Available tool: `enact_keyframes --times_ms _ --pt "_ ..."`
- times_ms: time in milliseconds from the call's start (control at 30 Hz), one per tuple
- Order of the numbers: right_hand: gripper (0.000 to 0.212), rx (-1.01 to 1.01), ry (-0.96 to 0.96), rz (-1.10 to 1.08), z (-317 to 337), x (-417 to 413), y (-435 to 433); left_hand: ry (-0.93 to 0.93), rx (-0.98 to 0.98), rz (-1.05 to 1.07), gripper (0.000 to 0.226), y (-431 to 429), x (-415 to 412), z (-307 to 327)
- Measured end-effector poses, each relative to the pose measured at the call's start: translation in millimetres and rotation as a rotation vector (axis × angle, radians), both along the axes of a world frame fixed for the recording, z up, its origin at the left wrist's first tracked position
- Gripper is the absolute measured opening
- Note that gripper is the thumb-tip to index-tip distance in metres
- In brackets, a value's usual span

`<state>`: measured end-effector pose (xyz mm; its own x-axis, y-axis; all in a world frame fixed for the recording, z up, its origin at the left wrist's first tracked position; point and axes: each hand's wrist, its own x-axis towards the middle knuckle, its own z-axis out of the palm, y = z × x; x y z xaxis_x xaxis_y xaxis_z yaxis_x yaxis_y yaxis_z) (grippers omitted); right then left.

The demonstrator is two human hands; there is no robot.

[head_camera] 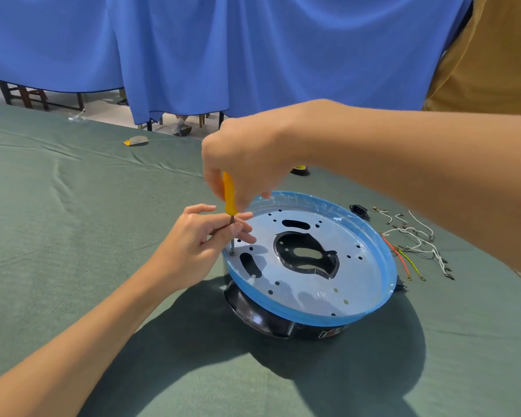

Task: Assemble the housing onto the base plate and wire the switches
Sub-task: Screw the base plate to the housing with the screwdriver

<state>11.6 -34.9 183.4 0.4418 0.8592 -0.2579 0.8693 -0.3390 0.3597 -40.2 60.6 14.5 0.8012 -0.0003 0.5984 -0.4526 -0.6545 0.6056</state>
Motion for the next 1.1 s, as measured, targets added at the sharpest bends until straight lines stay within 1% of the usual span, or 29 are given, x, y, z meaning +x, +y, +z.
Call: enact_keyframes --times_ms 67,100,133,200,300,400,467,600,667,733,800,900,967,1033,1100 --pt "0.005 -0.009 -0.032 0.043 0 -3 -5 -0.020 0.018 -0.002 0.022 -2 1 -1" --pt "0.011 -0.035 -0.044 0.041 -1 -4 -8 -0.055 0.044 0.024 0.020 -1 3 -5" --pt "0.018 -0.047 -0.048 0.032 -4 -3 -9 -0.081 0.044 0.053 0.019 -6 3 -5" --pt "0.028 -0.025 -0.005 -0.054 -6 0 -9 -0.133 0.039 0.160 0.022 -13 1 -6" --pt "0.030 0.024 0.081 -0.209 -8 3 -2 -0.189 0.022 0.265 0.018 -17 1 -2" --pt "0.027 0.019 0.160 -0.294 -9 4 0 -0.156 0.034 0.233 0.020 -17 1 1" --pt "0.026 0.010 0.162 -0.247 -5 1 -3 -0.132 0.041 0.196 0.015 -14 0 1" --pt "0.013 0.003 0.016 0.037 1 -3 -7 -0.114 0.095 0.123 0.017 -13 0 3" --pt "0.013 0.003 -0.047 0.094 -2 -3 -6 -0.106 0.074 0.093 0.019 -11 0 3" --pt "0.024 0.029 -0.075 0.073 -7 -2 -4 -0.103 0.039 0.074 0.024 -10 0 -1" --pt "0.029 0.030 -0.047 -0.006 -10 0 0 -0.108 0.010 0.105 0.029 -13 0 -3" --pt "0.030 -0.019 -0.019 -0.113 -12 1 9 -0.170 0.023 0.244 0.015 -19 1 -4" --pt "0.035 -0.017 0.007 -0.154 -12 1 10 -0.181 0.041 0.275 0.012 -19 3 -3" --pt "0.031 0.026 0.039 -0.141 -8 1 6 -0.150 0.003 0.222 0.012 -16 5 0" --pt "0.017 0.056 0.041 -0.062 -1 1 2 -0.106 -0.014 0.140 0.017 -11 5 1"
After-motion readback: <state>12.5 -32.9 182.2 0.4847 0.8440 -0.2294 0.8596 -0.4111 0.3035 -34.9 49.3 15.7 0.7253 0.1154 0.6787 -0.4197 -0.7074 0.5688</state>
